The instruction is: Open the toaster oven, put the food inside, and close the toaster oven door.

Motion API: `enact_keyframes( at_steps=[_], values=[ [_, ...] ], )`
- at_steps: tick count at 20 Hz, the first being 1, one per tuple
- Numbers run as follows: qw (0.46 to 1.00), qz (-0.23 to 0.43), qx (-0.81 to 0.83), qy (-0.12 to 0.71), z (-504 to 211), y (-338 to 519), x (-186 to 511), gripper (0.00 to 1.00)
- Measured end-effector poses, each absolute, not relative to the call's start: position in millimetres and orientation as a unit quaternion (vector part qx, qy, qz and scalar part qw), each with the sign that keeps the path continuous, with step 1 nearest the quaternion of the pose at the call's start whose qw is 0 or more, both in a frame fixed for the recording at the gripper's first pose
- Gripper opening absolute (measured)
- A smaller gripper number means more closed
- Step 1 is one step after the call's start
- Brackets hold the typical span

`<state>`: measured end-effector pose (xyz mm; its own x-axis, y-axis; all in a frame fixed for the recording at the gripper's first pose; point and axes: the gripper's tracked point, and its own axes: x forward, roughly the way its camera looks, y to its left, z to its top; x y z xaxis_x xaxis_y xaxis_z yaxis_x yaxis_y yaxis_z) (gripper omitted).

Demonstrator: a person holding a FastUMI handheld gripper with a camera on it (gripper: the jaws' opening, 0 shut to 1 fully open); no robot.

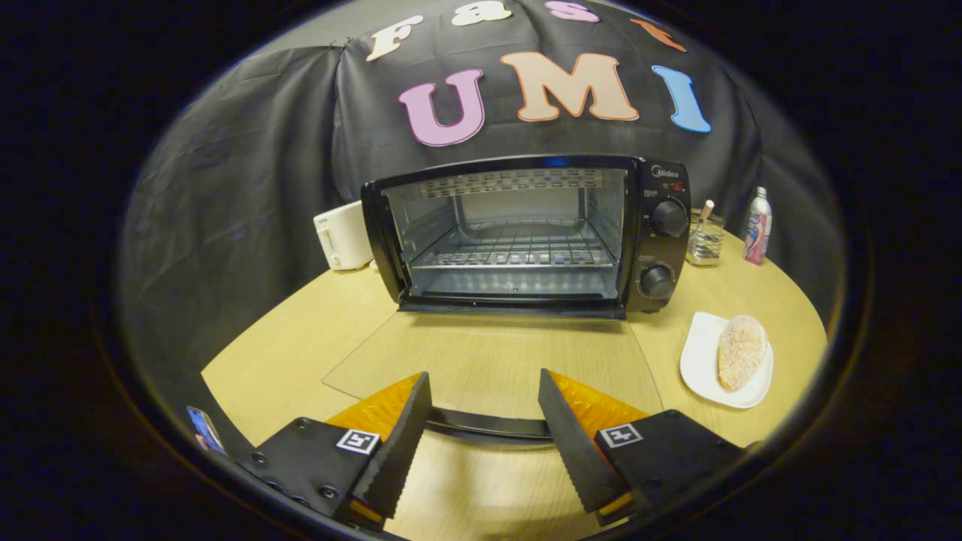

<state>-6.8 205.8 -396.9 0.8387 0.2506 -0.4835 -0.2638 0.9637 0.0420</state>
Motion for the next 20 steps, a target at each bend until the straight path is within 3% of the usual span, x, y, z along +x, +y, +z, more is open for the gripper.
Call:
enact_keyframes(
  at_steps=[7, 20],
  values=[
    [0.971, 0.12, -0.01, 0.208, -345.1, 171.6, -10.7, 0.9],
    [0.978, -0.012, -0.015, 0.207, -329.8, 25.2, -1.3, 0.9]
  ],
)
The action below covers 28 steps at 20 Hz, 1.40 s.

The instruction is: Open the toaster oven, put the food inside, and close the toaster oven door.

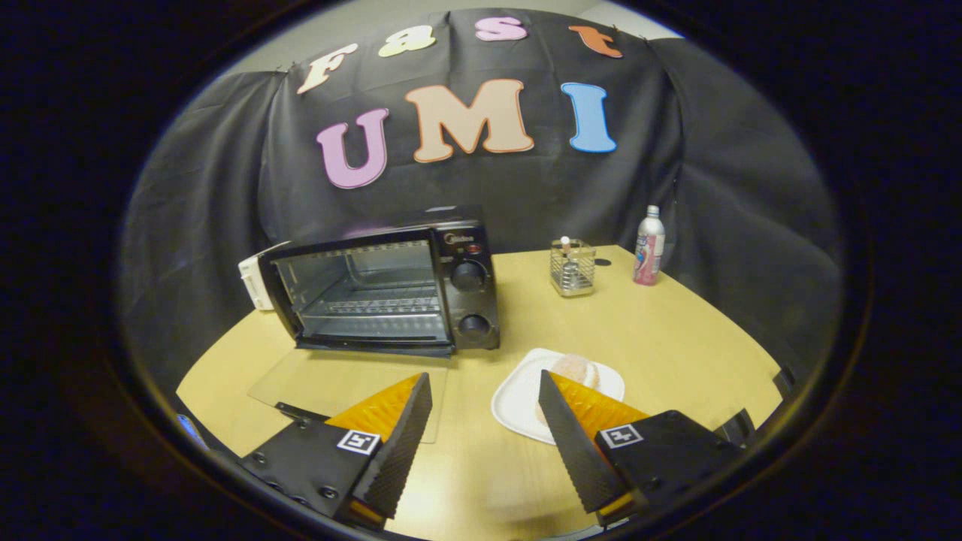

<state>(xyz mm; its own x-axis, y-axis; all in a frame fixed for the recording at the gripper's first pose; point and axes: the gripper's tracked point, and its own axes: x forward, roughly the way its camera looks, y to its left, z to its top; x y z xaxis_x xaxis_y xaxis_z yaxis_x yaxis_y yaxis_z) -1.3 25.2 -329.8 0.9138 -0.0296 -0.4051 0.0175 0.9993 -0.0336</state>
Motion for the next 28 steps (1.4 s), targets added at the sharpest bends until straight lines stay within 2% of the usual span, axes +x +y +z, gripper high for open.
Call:
enact_keyframes(
  at_steps=[7, 13, 24, 28],
  values=[
    [0.973, -0.043, -0.001, 0.227, -357.0, -13.1, 11.4, 0.9],
    [0.964, -0.1, 0.018, 0.246, -382.4, -47.4, 31.7, 0.9],
    [0.948, -0.155, 0.017, 0.276, -423.8, -60.1, 63.0, 0.92],
    [0.947, -0.162, 0.008, 0.278, -427.8, -62.0, 69.1, 0.83]
  ],
)
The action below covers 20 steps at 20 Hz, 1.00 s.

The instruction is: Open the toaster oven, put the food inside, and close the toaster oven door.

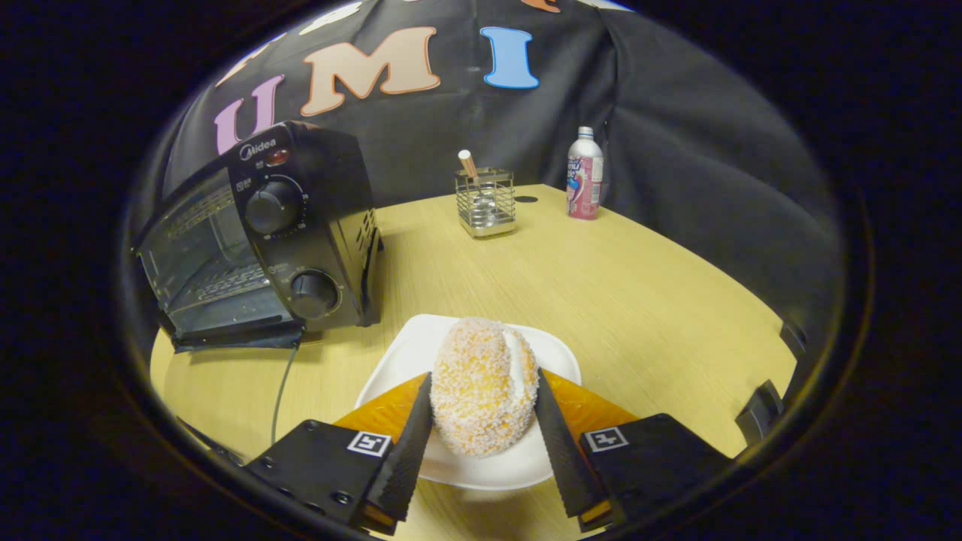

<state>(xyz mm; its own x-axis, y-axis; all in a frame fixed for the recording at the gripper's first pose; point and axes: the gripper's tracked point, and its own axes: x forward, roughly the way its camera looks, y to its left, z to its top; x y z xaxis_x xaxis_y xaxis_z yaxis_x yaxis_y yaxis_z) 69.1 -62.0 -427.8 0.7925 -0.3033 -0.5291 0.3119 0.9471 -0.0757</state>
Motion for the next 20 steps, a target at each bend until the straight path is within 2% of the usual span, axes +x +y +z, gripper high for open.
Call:
enact_keyframes(
  at_steps=[5, 8, 11, 15, 20],
  values=[
    [0.944, -0.167, 0.016, 0.283, -426.1, -58.8, 65.2, 0.73],
    [0.948, -0.146, 0.053, 0.277, -422.8, -40.0, 65.2, 0.66],
    [0.954, -0.114, 0.076, 0.266, -411.3, -15.1, 57.9, 0.66],
    [0.961, -0.038, 0.116, 0.249, -385.4, 35.7, 52.9, 0.66],
    [0.966, 0.03, 0.105, 0.235, -362.5, 92.7, 54.6, 0.66]
  ],
)
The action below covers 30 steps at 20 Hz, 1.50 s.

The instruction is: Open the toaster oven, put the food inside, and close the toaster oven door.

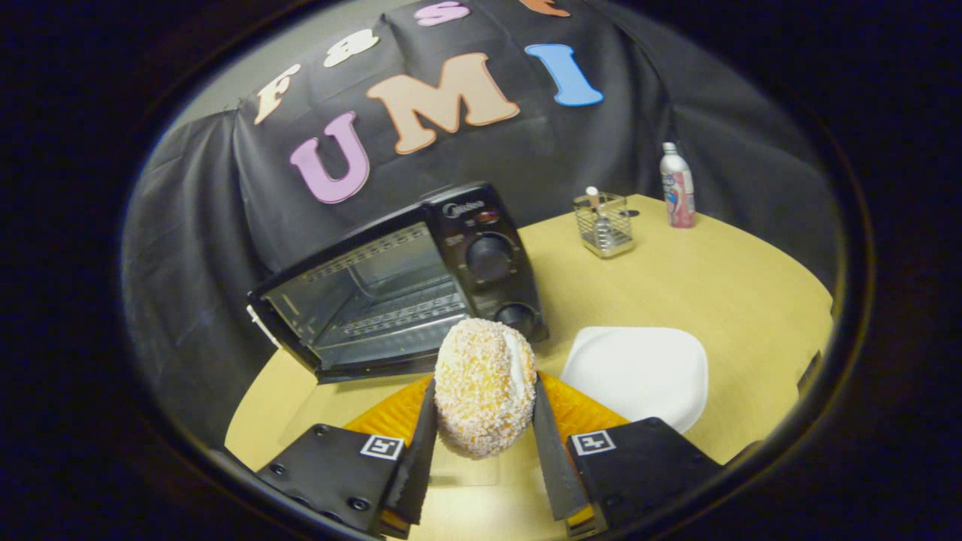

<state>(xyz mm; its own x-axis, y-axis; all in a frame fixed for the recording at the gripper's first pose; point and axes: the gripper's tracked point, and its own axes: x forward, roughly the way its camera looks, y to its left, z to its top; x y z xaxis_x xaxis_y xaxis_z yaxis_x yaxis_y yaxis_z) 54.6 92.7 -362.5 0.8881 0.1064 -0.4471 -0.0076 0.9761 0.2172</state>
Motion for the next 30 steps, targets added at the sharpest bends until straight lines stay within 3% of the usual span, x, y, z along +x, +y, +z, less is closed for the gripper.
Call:
enact_keyframes(
  at_steps=[10, 20, 29, 30],
  values=[
    [0.961, 0.088, 0.166, 0.202, -339.1, 194.0, 121.1, 0.66],
    [0.972, 0.011, 0.168, 0.161, -366.6, 200.4, 199.7, 0.66],
    [0.969, 0.015, 0.157, 0.19, -372.0, 200.6, 206.5, 0.76],
    [0.969, 0.019, 0.156, 0.191, -368.8, 200.3, 204.4, 0.8]
  ],
)
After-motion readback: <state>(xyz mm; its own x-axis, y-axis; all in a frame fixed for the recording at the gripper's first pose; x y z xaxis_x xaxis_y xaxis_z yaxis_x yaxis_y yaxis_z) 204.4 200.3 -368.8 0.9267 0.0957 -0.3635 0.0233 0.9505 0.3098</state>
